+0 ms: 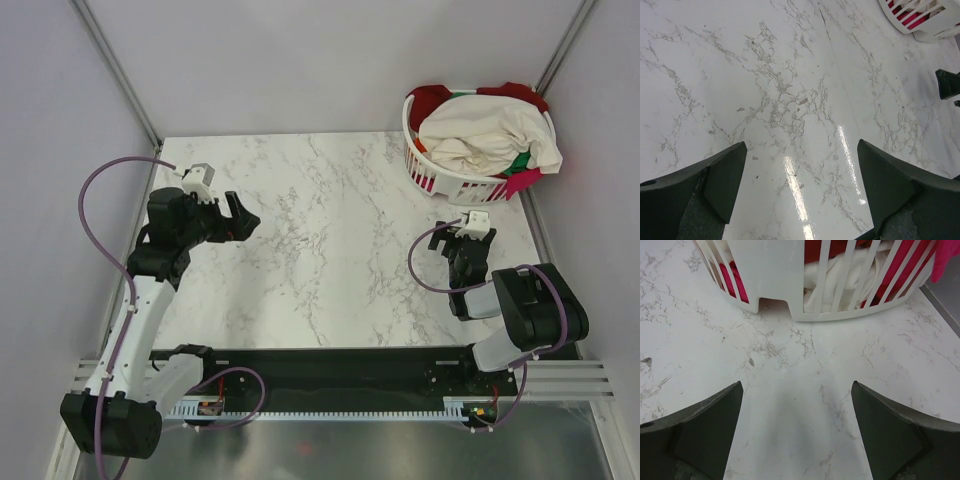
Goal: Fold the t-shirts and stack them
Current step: Grab the tshirt from the pile
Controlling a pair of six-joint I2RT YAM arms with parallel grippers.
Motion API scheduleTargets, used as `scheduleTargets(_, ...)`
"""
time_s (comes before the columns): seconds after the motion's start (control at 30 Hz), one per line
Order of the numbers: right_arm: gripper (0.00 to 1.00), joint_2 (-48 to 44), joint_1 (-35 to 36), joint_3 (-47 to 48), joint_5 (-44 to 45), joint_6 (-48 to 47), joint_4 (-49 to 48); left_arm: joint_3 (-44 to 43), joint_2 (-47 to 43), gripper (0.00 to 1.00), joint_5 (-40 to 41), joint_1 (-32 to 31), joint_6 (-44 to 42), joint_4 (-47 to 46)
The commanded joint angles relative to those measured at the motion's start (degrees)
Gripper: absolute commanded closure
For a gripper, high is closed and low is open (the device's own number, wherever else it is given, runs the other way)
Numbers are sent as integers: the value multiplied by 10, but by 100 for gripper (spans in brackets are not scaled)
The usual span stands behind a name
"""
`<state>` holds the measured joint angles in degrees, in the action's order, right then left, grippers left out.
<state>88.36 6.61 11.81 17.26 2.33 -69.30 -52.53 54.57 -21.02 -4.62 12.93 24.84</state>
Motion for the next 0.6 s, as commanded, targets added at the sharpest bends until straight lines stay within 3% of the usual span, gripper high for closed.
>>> scheduleTargets(0.0, 2, -4, -1, 10, 1, 7, -14, -14, 0, 0, 21, 1, -21, 3)
scheduleTargets(0.3, 2, -4, -1, 9, 1, 7, -14, -12, -42, 0, 40, 0, -37, -1)
scheduleTargets(0.37, 2, -4, -2, 9, 1, 7, -14, 5, -52, 0, 61, 0, 8, -22)
scheduleTargets(0.47, 2, -4, -1, 10, 1, 6, -14, 25, -51, 0, 163, 1, 116, 6)
scheduleTargets(0.57, 2, -12, 2, 6, 11, 4, -25, -3, -13, 4, 128, 2, 87, 29)
